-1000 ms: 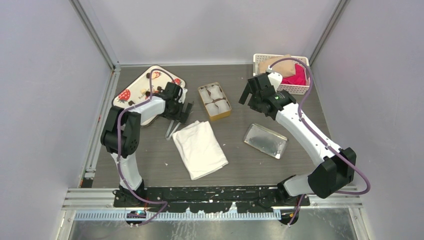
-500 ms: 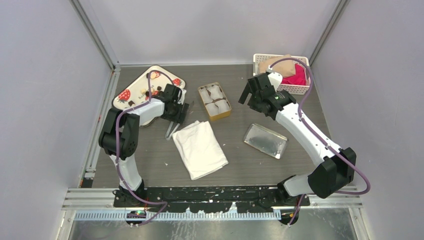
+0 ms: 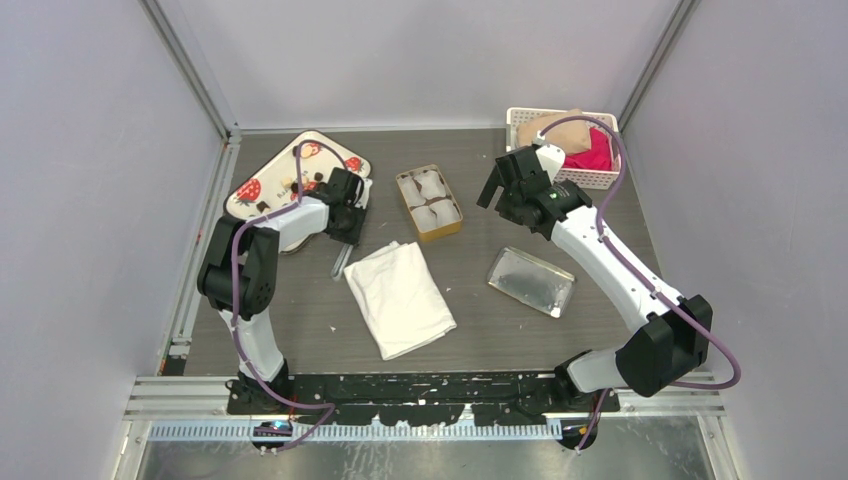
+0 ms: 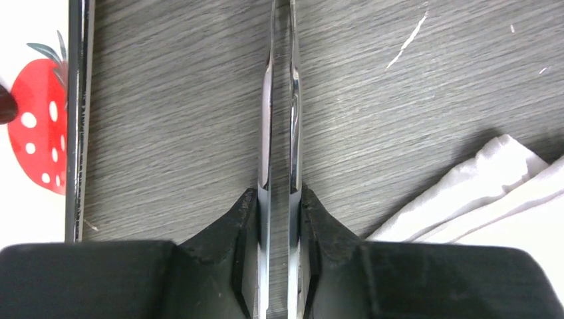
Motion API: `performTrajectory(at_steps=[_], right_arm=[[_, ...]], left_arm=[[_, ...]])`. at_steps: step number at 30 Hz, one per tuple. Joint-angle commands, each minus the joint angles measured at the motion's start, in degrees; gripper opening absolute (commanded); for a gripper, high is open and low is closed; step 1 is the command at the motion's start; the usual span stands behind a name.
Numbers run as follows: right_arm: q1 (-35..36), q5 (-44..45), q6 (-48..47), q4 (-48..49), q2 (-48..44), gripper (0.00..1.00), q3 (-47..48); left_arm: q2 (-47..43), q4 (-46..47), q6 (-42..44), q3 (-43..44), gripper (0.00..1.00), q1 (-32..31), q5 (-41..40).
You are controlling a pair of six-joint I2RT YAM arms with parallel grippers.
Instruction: Pack the chocolate
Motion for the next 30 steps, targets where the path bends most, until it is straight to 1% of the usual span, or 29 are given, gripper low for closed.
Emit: performTrajectory(at_steps=[1, 2, 5, 7, 8, 13, 16, 19, 22, 26, 28, 30], right_arm=[[-0.2, 0.5, 0.5, 1.2, -1.9, 0.99, 0.4], [-0.2, 0.6, 0.4, 1.3, -2.0, 0.99, 0.4], [-0.3, 0.4, 0.3, 1.4, -1.8, 0.99, 0.3], [-0.2, 0.3, 0.3, 1.4, -1.6, 0.99, 0.5], [-0.2, 0.2, 0.3, 1.4, -1.5, 0.99, 0.6], [-0.2, 0.4, 0.0, 1.4, -1.7, 0.99, 1.0], [-0.2, 0.4, -0.2, 1.4, -1.7, 0.99, 1.0], [-0.2, -0.1, -0.2, 1.7, -1.4, 0.99, 1.0], [-0.2, -0.4, -0.3, 1.8, -1.0, 0.99, 1.3], [-0.2, -0.4, -0.8, 2.1, -1.0, 0.99, 1.4], [-0.3, -0.5, -1.0, 2.3, -0.9, 0.99, 1.4], [-0.3, -0.7, -1.3, 2.5, -0.5, 0.99, 1.5]], left_arm=[[-2.2, -0.1, 0.9, 0.7, 0.15, 0.3, -3.1], [-2.8, -0.1, 1.2, 0.7, 0.11, 0.3, -3.2], [-3.7, -1.2, 1.9, 1.6, 0.07, 0.3, -3.5], [-3.8, -2.4, 2.3, 2.6, 0.01, 0.3, -3.7], [-3.9, -3.5, 2.4, 3.3, 0.00, 0.3, -3.6], [-6.8, -10.2, 3.3, 6.9, 0.00, 0.3, -2.6], [-8.9, -13.9, 2.4, 9.7, 0.00, 0.6, -4.0], [-8.3, -21.6, 1.6, 14.7, 0.03, 1.6, -4.4], [-7.0, -29.1, 0.1, 19.3, 0.02, 4.4, -4.5], [-7.2, -35.3, -3.3, 21.3, 0.00, 10.1, -1.7], [-6.7, -38.6, -5.5, 22.6, 0.01, 13.0, -0.2], [-6.2, -41.2, -7.5, 23.5, 0.04, 14.8, -0.7]])
